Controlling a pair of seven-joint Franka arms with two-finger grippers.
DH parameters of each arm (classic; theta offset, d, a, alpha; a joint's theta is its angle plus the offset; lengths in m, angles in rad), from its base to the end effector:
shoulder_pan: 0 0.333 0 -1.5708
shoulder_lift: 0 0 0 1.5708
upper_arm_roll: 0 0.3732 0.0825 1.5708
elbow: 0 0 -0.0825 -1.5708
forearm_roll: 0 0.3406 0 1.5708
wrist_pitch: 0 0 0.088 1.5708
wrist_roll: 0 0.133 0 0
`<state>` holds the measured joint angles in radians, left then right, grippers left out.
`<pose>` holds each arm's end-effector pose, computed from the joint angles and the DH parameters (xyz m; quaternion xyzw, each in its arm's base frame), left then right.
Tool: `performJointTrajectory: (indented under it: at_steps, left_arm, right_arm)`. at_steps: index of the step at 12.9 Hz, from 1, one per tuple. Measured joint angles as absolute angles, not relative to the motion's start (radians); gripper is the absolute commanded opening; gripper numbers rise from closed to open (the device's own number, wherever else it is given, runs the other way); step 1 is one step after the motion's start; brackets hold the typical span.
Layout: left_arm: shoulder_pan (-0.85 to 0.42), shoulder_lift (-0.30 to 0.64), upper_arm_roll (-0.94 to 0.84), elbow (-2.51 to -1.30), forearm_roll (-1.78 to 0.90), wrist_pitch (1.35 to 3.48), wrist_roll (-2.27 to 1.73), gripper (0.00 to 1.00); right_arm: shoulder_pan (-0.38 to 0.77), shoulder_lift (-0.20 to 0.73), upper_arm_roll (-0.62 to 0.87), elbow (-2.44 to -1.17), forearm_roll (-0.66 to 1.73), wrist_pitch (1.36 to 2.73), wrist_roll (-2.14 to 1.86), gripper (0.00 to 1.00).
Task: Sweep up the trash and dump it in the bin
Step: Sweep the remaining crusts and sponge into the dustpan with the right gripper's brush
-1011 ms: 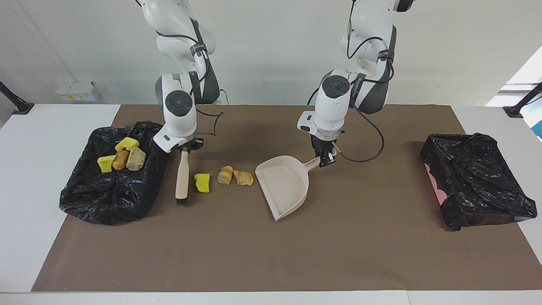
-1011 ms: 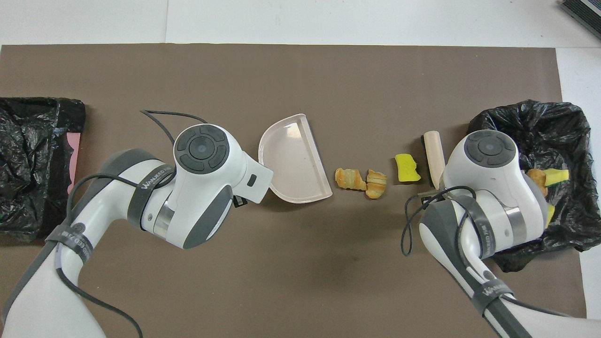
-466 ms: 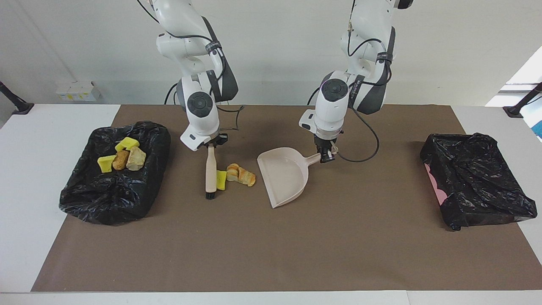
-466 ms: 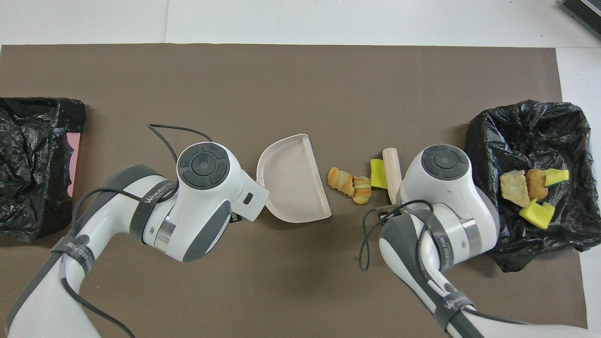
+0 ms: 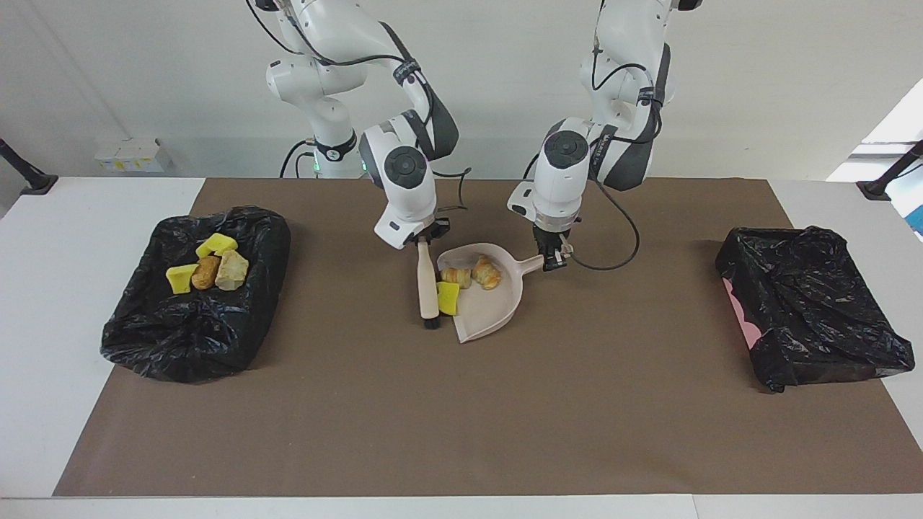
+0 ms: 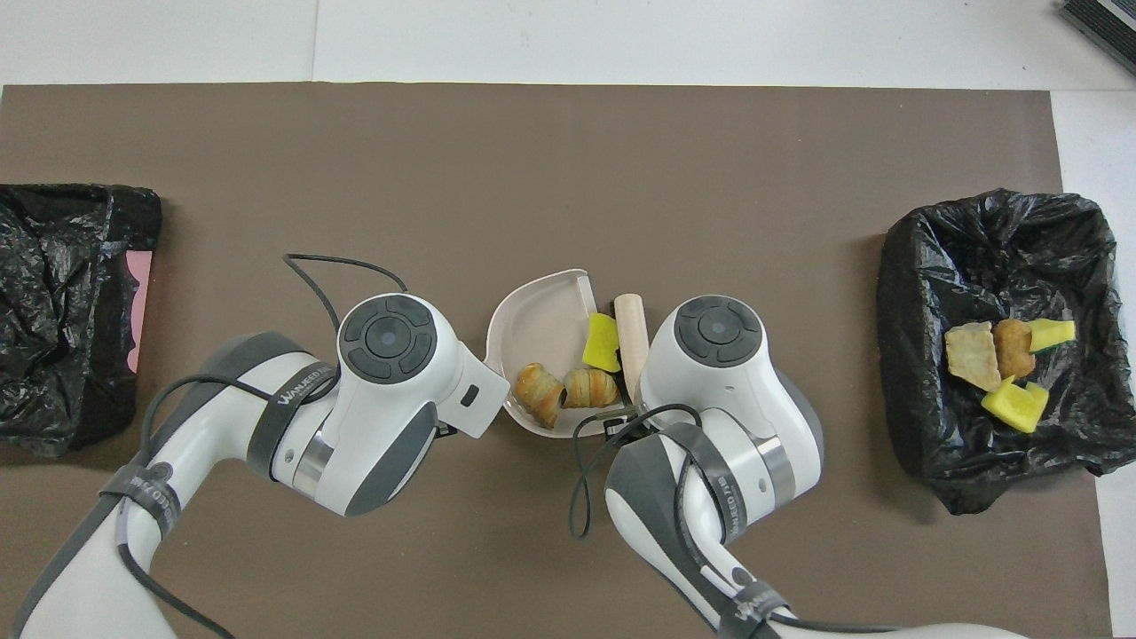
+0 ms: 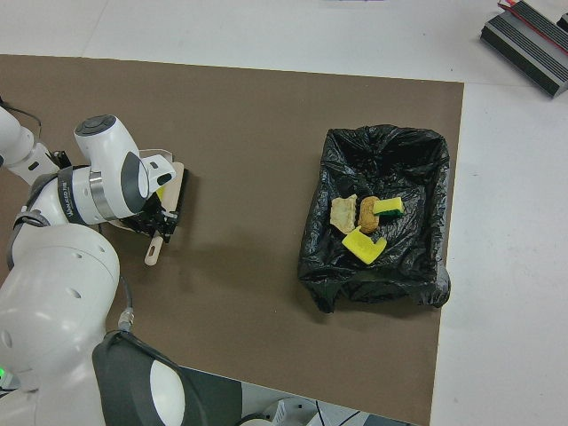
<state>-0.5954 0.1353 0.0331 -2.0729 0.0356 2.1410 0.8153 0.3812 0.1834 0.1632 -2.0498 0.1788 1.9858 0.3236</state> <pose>0.4525 -0.2831 0.4167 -0.7650 0.6430 0.0354 0.0125 0.4402 0.2807 0.3927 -0.9862 -0.0638 0.1494 0.0316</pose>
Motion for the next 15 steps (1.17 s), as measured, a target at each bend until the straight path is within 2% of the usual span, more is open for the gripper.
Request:
performJointTrajectory:
  at_steps: [4,11,15]
  left_arm:
    - [-0.591,0.135,0.038,-2.075,0.036,2.142,0.839,0.00]
    - [-0.500,0.128,0.043,-2.073,0.036,2.145,0.958,0.00]
    - [-0.476,0.119,0.043,-2.068,0.036,2.147,1.006,0.00]
  right_arm:
    - [0.406,0.186,0.167,-2.020,0.244,1.963,0.284,0.00]
    - [0.301,0.138,0.155,-1.999,0.129,1.826,0.245,0.00]
    - [0.376,0.090,0.166,-1.998,0.108,1.795,0.355,0.00]
